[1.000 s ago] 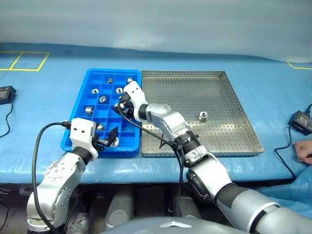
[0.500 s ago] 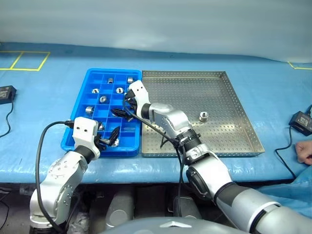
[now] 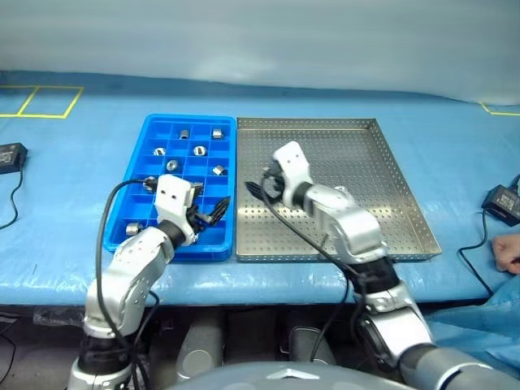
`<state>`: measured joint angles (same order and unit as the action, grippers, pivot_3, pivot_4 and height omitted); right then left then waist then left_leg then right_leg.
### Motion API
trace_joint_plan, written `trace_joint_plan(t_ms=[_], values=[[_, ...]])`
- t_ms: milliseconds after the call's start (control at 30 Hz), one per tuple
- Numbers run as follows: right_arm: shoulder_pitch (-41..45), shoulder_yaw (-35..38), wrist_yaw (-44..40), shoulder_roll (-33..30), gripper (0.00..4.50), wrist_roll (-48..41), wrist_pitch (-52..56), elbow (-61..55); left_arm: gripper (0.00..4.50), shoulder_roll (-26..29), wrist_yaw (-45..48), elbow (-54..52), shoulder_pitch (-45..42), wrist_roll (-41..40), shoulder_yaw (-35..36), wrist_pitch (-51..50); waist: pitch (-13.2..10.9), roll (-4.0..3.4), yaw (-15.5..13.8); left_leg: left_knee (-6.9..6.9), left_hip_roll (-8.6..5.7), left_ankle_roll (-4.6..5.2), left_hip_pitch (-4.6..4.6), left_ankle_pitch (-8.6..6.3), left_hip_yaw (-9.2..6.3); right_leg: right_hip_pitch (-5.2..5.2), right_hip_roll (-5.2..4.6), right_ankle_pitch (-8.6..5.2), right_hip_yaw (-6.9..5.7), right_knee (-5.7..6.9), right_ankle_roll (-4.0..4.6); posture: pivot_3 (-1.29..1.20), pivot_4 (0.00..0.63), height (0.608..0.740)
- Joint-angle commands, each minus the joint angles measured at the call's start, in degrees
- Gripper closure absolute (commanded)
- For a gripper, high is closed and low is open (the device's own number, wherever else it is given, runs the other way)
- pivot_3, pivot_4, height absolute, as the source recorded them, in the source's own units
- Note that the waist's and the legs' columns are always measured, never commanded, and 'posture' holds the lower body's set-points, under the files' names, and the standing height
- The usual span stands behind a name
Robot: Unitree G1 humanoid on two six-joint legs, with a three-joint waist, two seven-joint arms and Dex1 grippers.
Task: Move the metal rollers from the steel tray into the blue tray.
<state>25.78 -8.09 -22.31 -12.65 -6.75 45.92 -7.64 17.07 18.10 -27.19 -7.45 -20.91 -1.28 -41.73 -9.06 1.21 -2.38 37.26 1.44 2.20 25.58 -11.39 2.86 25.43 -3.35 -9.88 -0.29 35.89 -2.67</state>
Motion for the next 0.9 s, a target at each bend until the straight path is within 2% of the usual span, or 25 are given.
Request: trace_joint_plan(t_ms=[33,300,700,900], values=[[-1.0,4.9,3.9,-1.6,0.02,0.5,3.9,-8.3,0.66,0.2,2.1,2.7,-4.5,1.1,-2.6,2.0,0.0,-0.03,1.1,0.02,0.01,0.0,0.0,0.0,0.0,0.01,0.02,-0.05,0.01,0.02,-0.08,-0.01,0.15,0.74],[-5.4,8.5,8.3,-2.3,0.02,1.0,5.5,-9.4,0.66,0.4,4.8,8.3,-8.9,3.1,-6.9,2.4,0.0,-0.03,4.6,0.03,0.05,0.02,-0.05,0.0,0.01,-0.01,0.13,-0.07,0.12,0.04,-0.15,-0.11,0.15,0.74],[-3.0,13.5,14.9,2.1,0.02,0.4,5.4,-1.6,0.66,0.3,4.7,6.7,-7.5,3.5,-6.9,1.7,0.0,-0.03,6.2,0.19,0.11,0.05,-0.05,0.01,0.04,-0.03,0.12,0.02,0.24,0.09,-0.28,-0.08,0.15,0.74],[-2.0,12.8,15.5,3.3,0.02,0.5,4.4,0.7,0.66,0.4,3.9,5.8,-5.8,3.5,-6.6,1.4,0.0,-0.03,5.9,0.16,0.11,0.06,-0.04,0.01,0.04,-0.02,0.12,0.03,0.25,0.09,-0.28,-0.06,0.15,0.74]])
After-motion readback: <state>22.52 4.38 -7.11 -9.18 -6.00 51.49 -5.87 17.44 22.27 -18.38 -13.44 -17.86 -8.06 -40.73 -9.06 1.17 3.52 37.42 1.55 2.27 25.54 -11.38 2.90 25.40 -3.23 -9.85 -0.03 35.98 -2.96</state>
